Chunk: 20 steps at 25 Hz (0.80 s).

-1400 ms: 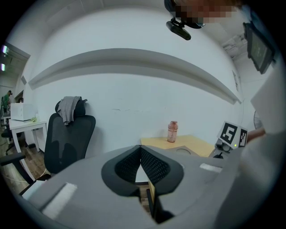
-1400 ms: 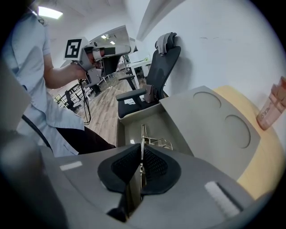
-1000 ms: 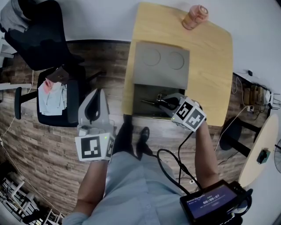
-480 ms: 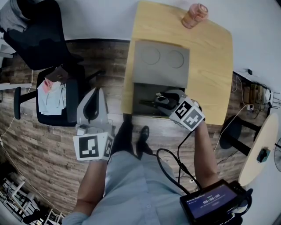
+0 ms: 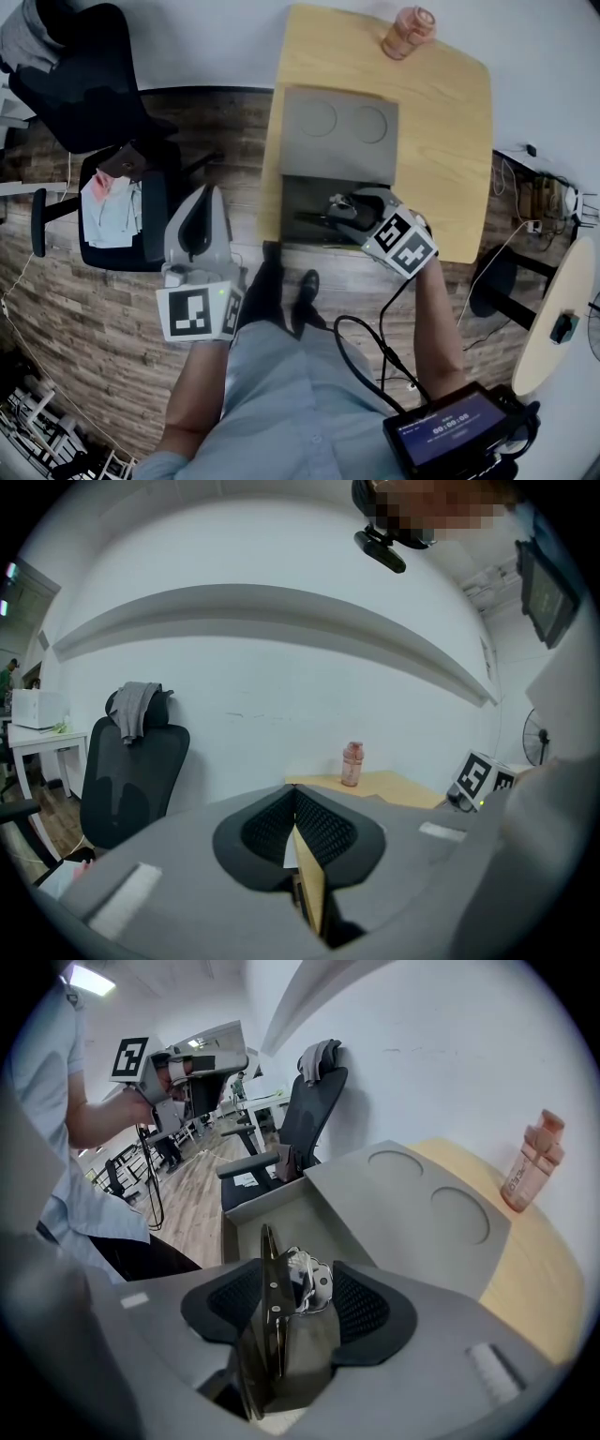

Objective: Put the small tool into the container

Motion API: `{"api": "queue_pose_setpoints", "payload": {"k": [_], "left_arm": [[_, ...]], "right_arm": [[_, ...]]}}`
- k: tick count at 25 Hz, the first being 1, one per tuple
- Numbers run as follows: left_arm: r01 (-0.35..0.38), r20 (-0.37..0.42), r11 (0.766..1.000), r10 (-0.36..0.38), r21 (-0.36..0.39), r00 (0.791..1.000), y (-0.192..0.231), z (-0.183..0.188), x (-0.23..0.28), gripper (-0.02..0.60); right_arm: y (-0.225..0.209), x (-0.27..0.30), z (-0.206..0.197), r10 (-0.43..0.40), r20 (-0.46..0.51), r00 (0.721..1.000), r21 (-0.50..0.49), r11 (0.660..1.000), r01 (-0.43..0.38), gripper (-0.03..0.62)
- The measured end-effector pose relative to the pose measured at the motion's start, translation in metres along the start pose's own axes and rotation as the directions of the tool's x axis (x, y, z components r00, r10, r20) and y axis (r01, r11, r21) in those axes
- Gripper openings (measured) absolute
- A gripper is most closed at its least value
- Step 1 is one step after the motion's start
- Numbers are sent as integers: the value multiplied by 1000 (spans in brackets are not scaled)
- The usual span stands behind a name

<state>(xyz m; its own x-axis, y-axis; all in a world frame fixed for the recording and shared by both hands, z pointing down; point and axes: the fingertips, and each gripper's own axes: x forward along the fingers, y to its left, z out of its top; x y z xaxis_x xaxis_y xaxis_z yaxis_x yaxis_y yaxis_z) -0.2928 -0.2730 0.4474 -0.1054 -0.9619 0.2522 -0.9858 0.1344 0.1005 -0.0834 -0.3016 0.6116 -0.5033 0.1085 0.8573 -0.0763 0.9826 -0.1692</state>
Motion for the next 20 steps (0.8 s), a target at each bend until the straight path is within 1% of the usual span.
{"api": "queue_pose_setpoints", "payload": {"k": [4,8,10,12,14,16,18,20], "left_arm": [[9,30,1000,-9,9,999,-7,14,-7,5],[30,67,999,-30,11,997,-21,30,-20,5],[52,93,999,-52,8,994,-34,41,-25,5],[81,128,997,-82,12,988,-50,55,-31,5],[110,161,994,-113,28,980,-68,68,-40,5],[135,198,990,-142,50,970,-85,81,-51,5],[153,238,986,-166,71,957,-100,94,-63,5],[168,274,982,-187,90,943,-116,109,-76,5]], "right_arm": [[1,-14,2,-29,18,999,5,1000,29,237],[9,-39,7,-67,61,996,14,998,66,236],[12,-58,12,-100,111,989,22,995,98,232],[16,-82,22,-144,182,973,38,989,140,228],[23,-107,31,-201,253,946,66,980,190,211],[37,-132,43,-260,327,909,97,965,242,176],[54,-156,57,-314,406,858,127,949,287,162],[69,-184,69,-381,480,790,176,924,339,133]]}}
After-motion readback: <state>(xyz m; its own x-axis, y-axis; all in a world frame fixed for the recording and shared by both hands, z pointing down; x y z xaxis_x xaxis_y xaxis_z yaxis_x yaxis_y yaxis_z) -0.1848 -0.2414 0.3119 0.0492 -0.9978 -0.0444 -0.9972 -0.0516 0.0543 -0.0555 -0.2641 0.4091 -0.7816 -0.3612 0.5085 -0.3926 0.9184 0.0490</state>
